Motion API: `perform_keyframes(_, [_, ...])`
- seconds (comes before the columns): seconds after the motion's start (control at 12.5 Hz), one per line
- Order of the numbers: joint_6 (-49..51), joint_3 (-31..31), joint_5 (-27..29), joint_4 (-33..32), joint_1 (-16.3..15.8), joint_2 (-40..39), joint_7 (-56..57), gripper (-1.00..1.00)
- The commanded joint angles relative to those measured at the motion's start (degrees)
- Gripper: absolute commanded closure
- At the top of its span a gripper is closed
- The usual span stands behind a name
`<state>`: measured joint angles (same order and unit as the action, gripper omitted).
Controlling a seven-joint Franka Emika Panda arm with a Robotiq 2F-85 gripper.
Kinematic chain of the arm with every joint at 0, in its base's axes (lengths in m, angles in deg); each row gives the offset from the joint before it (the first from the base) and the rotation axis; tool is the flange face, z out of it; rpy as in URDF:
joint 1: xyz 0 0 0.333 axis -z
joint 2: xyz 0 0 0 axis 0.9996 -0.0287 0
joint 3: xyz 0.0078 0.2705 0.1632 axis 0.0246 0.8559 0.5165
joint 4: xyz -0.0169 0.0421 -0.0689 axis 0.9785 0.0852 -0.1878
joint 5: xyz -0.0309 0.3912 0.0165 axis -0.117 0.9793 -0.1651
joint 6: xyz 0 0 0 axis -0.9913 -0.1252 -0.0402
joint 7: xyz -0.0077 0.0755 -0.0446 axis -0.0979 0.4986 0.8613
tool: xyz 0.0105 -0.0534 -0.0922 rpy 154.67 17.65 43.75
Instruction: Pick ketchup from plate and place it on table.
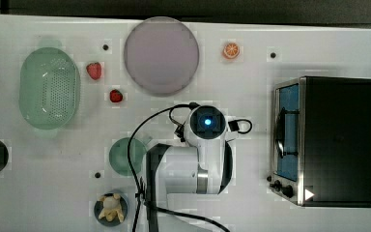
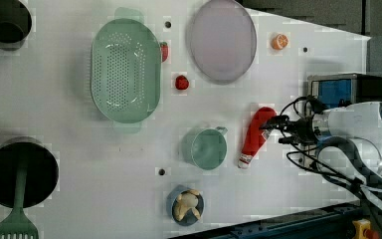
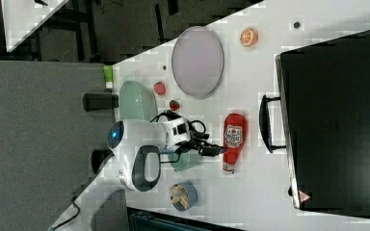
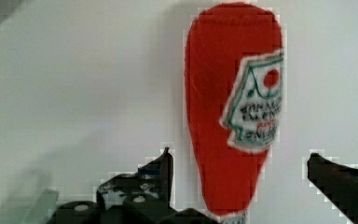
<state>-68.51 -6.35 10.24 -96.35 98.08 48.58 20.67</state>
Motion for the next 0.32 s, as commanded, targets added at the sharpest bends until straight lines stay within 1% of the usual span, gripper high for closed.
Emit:
perform_keyframes(0.08, [8.17,0.64,0.50,8.17,-0.27,7.37,-7.01,-1.00])
perform_keyframes(0.16, [11.44,0.72,0.53,10.90,-0.27,9.14,-7.30,-1.00])
perform_keyframes(0.32, [14.93,0.72,0.71,16.96,-0.26,11.78,-11.75,-1.00])
